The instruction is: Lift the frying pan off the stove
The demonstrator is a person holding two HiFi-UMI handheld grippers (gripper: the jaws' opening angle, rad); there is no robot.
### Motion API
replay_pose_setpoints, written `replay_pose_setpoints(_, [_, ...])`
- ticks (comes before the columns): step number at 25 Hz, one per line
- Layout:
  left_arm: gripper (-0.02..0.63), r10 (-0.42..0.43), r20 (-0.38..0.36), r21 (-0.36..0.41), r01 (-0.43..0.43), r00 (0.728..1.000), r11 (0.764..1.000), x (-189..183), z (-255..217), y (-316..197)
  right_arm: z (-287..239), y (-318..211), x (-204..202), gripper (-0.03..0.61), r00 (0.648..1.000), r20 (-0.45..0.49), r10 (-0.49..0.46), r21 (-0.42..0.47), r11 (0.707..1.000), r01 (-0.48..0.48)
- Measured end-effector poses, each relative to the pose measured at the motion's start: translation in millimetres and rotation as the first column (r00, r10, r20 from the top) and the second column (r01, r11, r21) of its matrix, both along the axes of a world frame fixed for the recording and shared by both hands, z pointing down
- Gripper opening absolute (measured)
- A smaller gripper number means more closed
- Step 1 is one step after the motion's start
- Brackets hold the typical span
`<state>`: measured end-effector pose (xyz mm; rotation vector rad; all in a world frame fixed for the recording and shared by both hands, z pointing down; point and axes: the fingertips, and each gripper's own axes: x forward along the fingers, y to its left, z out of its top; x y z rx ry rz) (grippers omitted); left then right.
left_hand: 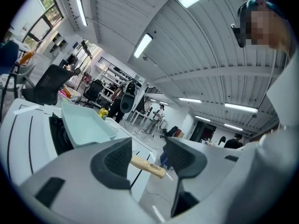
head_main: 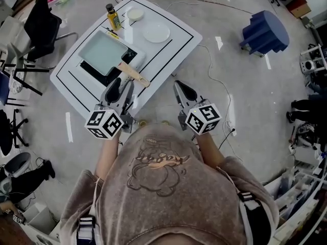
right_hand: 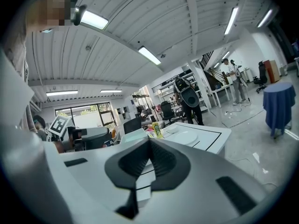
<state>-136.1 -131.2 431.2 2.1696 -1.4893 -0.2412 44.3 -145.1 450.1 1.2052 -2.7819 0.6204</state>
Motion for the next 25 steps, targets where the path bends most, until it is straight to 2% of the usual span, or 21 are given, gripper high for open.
replay_pose_setpoints(6, [0.345,0.03,-0.093,-0.055,-0.035,0.995,0.998,4,16,-7,4,-2,-3,-0.002,1.0,-0.012,-0.002,-0.008,1.0,0.002])
replay_pose_setpoints(8, [0.361,0.033,-0.119,-0.077,-0.042,0.992,0.996,6,23,-9,5,-2,-3,-0.002,1.0,-0.014,-0.001,-0.01,1.0,0.001])
replay_pose_setpoints(21, [0.388,0.027,-0.178,-0.181,-0.06,0.984,0.982,9,67,-33,8,-5,6,-0.002,0.999,-0.026,0.032,-0.018,0.999,-0.032])
replay_pose_setpoints(25, [0.388,0.022,-0.225,-0.203,-0.069,0.974,0.977,11,75,-41,11,-5,9,-0.002,0.999,-0.026,0.042,-0.024,0.999,-0.043])
